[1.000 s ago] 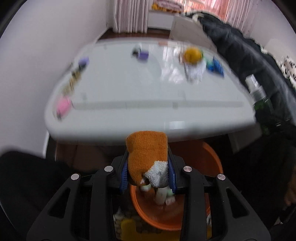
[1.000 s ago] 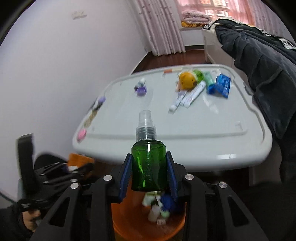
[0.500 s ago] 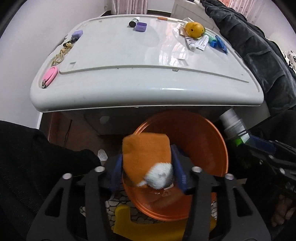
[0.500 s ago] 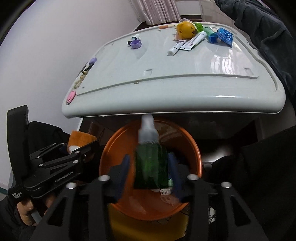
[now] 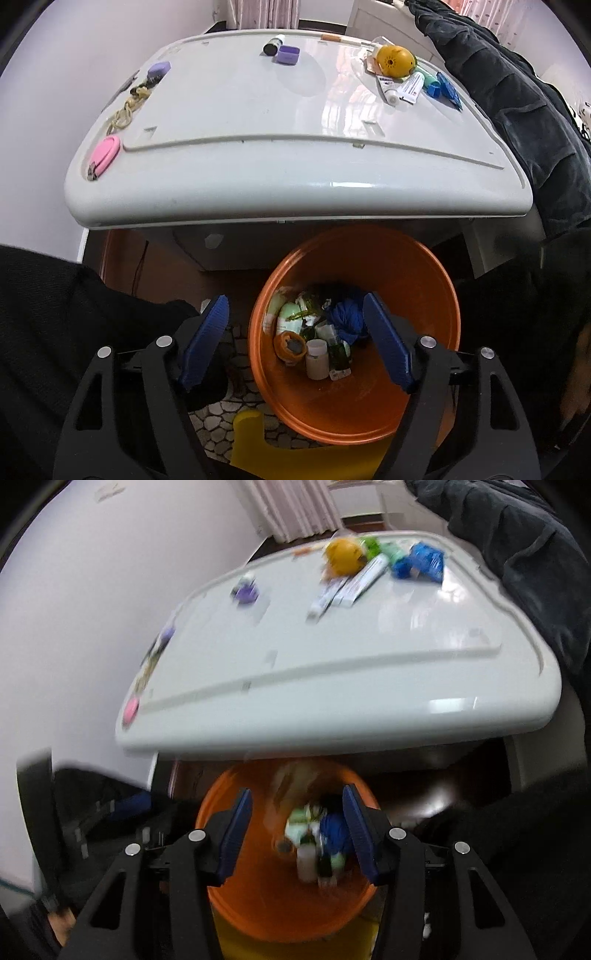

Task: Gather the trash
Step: 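Carry the green spray bottle and orange sock to the orange bucket and release both, then grasp the white toothpaste tube with the right gripper while the left gripper grasps the blue-labelled tube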

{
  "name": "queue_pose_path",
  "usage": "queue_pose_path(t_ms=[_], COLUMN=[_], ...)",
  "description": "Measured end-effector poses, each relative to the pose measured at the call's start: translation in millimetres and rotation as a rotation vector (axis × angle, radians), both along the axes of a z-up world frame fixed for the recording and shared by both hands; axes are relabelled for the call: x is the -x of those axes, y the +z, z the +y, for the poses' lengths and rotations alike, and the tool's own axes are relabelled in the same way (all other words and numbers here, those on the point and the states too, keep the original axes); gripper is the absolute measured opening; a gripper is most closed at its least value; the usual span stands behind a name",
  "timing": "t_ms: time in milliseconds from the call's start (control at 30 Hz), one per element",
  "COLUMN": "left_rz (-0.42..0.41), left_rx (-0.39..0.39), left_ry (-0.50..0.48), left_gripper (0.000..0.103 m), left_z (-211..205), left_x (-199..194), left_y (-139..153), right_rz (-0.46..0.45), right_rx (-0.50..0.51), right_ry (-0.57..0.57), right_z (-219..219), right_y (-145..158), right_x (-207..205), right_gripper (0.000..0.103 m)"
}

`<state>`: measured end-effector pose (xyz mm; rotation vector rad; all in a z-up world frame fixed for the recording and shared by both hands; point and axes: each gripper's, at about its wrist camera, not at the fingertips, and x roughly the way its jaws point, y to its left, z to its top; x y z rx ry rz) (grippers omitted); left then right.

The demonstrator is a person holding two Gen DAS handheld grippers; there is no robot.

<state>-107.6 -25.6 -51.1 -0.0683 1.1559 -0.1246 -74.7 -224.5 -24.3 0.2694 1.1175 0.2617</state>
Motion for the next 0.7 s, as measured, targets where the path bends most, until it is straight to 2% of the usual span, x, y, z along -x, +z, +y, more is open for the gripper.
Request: queue_pose_path(t_ms=[133, 233, 333, 467, 533, 600, 633, 667, 700], left_rz=[-0.058, -0.081, -0.103, -0.117, -0.115, -0.11, -0.107, -0.105, -0.104], left_rx=[-0.012, -0.008, 0.002, -0.002, 0.001, 0.012, 0.014, 0.015, 0.015], left_ry=[-0.012, -0.021, -0.026, -0.053, -0.064, -0.067, -0.068, -0.068, -0.068], left_gripper=[0.074, 0.074, 0.074, 0.074, 0.074, 0.074, 0.074, 0.074, 0.074], left_z=[0.4, -1.2, -1.5, -4.6, -4.4, -3.7, -3.8, -3.8, -3.6], left_x=[-9.3, -19.5, -27.1, -32.8, -34.6, -35.7, -36.2, -36.9, -37.7], left_y=[12.6, 19.0, 22.1, 19.3, 16.9, 14.8, 14.1, 13.3, 13.0], right_rz=[-0.05, -0.045, 0.004, 0.032, 0.073, 0.062, 0.055, 0.05, 0.033], right_rx=[0.03, 0.057, 0.048, 0.182, 0.188, 0.236, 0.283, 0.333, 0.363], right_ry=[-0.088, -0.181, -0.256, -0.291, -0.32, -0.35, -0.342, -0.339, -0.331], right_z=[-19.3, -33.4, -40.3, -30.4, -30.0, -27.2, -22.5, -18.8, -16.4], right_y=[20.6, 21.8, 8.2, -14.7, -29.5, -34.7, -35.9, -36.5, -36.3], right_x=[-70.6, -140.4, -194.5, -243.7, -263.3, -276.2, -281.5, -283.6, -280.3], right_gripper=[0.051, 0.051, 0.05, 0.05, 0.05, 0.052, 0.05, 0.033, 0.025])
